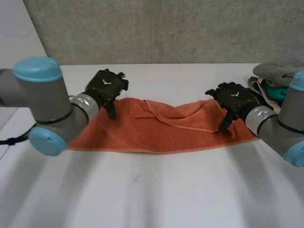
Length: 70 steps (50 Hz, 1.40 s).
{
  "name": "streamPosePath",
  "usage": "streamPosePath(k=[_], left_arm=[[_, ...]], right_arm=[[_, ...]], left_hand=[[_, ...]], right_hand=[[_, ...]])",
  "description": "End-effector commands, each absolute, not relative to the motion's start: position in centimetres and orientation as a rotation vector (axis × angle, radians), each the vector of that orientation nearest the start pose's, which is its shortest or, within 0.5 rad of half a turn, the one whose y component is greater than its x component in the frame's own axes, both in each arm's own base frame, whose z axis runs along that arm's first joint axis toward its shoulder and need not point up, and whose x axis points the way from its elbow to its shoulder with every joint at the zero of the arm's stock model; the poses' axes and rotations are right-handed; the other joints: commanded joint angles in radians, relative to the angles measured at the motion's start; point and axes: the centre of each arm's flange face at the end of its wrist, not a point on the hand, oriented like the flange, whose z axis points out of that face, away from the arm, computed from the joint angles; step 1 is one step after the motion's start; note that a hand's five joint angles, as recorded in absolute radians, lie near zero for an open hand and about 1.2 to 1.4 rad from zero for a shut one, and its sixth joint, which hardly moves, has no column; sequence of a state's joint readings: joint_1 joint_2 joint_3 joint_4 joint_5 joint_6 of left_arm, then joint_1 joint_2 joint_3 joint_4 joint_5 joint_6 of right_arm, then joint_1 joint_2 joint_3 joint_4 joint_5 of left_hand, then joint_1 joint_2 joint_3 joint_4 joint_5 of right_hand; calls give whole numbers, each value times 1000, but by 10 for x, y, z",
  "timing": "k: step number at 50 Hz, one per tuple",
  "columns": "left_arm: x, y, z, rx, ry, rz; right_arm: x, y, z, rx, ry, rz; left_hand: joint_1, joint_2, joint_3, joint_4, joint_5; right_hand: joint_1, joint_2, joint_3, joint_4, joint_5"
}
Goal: Fold the laundry.
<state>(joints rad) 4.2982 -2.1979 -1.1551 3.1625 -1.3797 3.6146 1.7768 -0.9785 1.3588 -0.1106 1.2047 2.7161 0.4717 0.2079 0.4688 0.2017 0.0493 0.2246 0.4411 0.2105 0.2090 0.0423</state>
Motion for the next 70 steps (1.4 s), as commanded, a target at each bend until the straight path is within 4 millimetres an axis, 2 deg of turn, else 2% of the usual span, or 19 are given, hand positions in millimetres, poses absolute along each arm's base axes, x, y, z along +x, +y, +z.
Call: streamPosePath(k=[1, 5, 10, 22, 26, 36, 50, 70], left_arm=[[-276, -311, 216, 1179, 2219, -1866], [-252, -301, 199, 1153, 2235, -1649], [-230, -306, 173, 1161, 2204, -1560], [-220, -333, 141, 1151, 2109, -1632], [-219, -334, 133, 1166, 2124, -1599], [-217, -330, 127, 1212, 2186, -1547], [-215, -340, 117, 1206, 2193, -1537], [-223, -362, 117, 1192, 2142, -1599]], right_arm=[[245, -352, 175, -1038, 2095, -1848], [247, -351, 173, -1046, 2094, -1842], [251, -347, 168, -1067, 2096, -1825], [252, -346, 164, -1089, 2111, -1824], [251, -346, 163, -1090, 2113, -1824], [252, -346, 157, -1118, 2121, -1818], [254, -345, 154, -1130, 2126, -1812], [255, -343, 152, -1146, 2128, -1814]], left_hand=[[-297, -33, -294, -27, -49], [-244, 20, -241, 26, 4], [-112, 152, -109, 158, 136], [-109, 155, -106, 161, 139], [-109, 155, -106, 161, 139], [-179, 85, -176, 91, 69], [-167, 97, -164, 103, 81], [97, 360, 100, 367, 344]], right_hand=[[-50, -267, -36, -34, -42], [-50, -267, -36, -34, -42], [-50, -267, -36, -34, -42], [-50, -267, -36, -34, -42], [-50, -267, -36, -34, -42], [-50, -267, -36, -34, -42], [-50, -267, -36, -34, -42], [-50, -267, -36, -34, -42]])
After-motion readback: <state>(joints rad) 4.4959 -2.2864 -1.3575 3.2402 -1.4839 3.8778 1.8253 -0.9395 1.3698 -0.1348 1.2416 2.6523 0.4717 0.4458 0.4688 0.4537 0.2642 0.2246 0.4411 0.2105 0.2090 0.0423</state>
